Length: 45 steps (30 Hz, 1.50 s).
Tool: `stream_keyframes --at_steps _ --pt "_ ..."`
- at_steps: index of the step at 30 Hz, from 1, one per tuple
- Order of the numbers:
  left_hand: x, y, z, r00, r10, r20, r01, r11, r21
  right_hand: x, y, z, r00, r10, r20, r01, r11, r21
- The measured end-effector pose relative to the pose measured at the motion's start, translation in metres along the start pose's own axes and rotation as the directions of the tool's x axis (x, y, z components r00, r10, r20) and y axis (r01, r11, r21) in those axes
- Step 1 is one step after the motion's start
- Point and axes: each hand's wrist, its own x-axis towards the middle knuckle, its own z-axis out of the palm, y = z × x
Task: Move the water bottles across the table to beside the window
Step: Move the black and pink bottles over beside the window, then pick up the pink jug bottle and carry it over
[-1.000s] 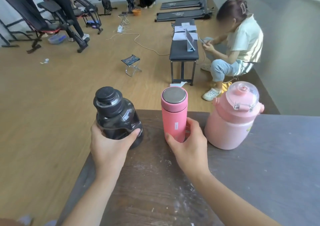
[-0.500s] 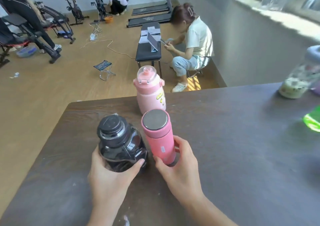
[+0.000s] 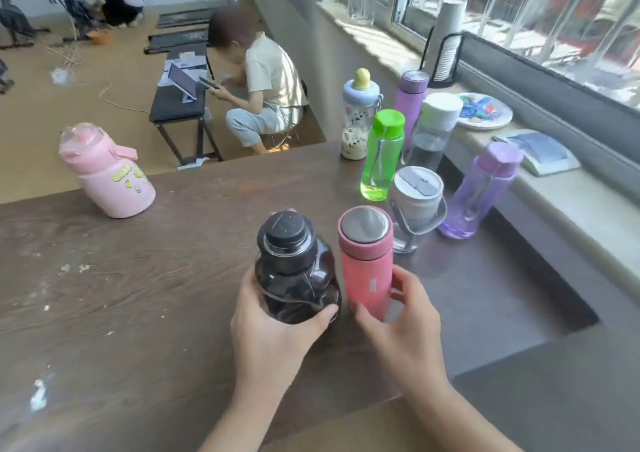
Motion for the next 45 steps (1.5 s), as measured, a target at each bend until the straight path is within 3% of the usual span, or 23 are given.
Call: stream_keyframes --at_steps 7,12,21,32,35,37,40,45 --pt "-0.058 0.044 0.091 0.982 0.077 0.171 -0.071 0.997 -0.044 0.01 0.059 -0.116 0.98 0.068 -0.188 -0.078 0.996 -0.047" --pt "-0.071 0.066 0.13 0.972 0.1 0.214 -0.092 0.995 -0.046 0.031 0.082 -0.155 0.96 0.111 -0.255 -0.122 0.992 -0.027" --pt "-0.069 0.074 0.153 0.95 0.112 0.291 -0.12 0.993 0.01 0.047 0.104 -0.169 0.945 0.16 -0.286 -0.183 0.982 -0.054" --pt "-0.066 0.068 0.152 0.927 0.052 0.373 -0.026 0.997 -0.073 0.041 0.102 -0.165 0.93 0.249 -0.269 -0.268 0.963 -0.036" --pt "-0.062 0.066 0.145 0.878 0.051 0.477 0.018 0.99 -0.139 0.008 0.089 -0.15 0.886 0.27 -0.378 -0.323 0.943 -0.084" --pt "-0.056 0.06 0.132 0.813 0.072 0.578 0.056 0.978 -0.201 -0.024 0.077 -0.131 0.873 0.197 -0.447 -0.285 0.949 -0.139" --pt "-0.041 0.043 0.098 0.763 0.038 0.645 0.18 0.946 -0.269 -0.063 0.055 -0.091 0.942 0.023 -0.334 -0.107 0.966 -0.236" --pt "0.02 0.002 0.028 0.899 -0.103 0.426 0.205 0.958 -0.203 -0.068 0.008 0.0 0.984 -0.171 -0.042 0.151 0.943 -0.298"
